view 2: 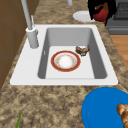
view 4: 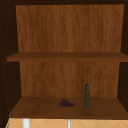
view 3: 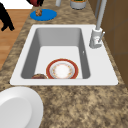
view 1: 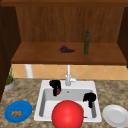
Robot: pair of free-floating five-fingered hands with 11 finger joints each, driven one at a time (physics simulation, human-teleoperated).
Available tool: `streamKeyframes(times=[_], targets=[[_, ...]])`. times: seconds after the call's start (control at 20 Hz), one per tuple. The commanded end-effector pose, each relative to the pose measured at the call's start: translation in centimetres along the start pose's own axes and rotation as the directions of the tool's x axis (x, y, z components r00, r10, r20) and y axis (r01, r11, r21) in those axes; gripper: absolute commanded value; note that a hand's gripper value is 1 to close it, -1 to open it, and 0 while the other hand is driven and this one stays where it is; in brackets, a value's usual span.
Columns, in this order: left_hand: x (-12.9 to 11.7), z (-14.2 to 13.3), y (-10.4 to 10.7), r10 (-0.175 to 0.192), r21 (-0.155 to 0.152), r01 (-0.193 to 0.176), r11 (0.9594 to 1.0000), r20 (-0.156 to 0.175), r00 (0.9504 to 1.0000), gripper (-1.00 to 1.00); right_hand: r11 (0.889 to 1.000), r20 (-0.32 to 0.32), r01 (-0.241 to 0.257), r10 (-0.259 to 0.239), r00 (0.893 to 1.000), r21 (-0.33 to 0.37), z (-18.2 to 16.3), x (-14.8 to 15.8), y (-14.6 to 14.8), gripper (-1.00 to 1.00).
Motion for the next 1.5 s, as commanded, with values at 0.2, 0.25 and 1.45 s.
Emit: streamKeyframes(times=[0.2,0.25,1.45], targets=[[-5.1,-4.6,-5.1,-0.063,-0.017,0.063,0.9978,0.005,0.9980,1.00,1.000,0.000,0.000,0.000,1.000,0.000,0.0,0.0,0.0,0.00],[-5.8,-5.0,-5.7,-0.063,-0.016,0.063,0.9979,0.005,0.9980,1.00,1.000,0.000,0.000,0.000,1.000,0.000,0.0,0.0,0.0,0.00],[-25.7,-5.8,-18.3,-0.027,-0.003,0.027,0.9996,-0.007,0.9996,1.00,1.000,0.000,0.000,0.000,1.000,0.000,0.0,0.0,0.0,0.00]])
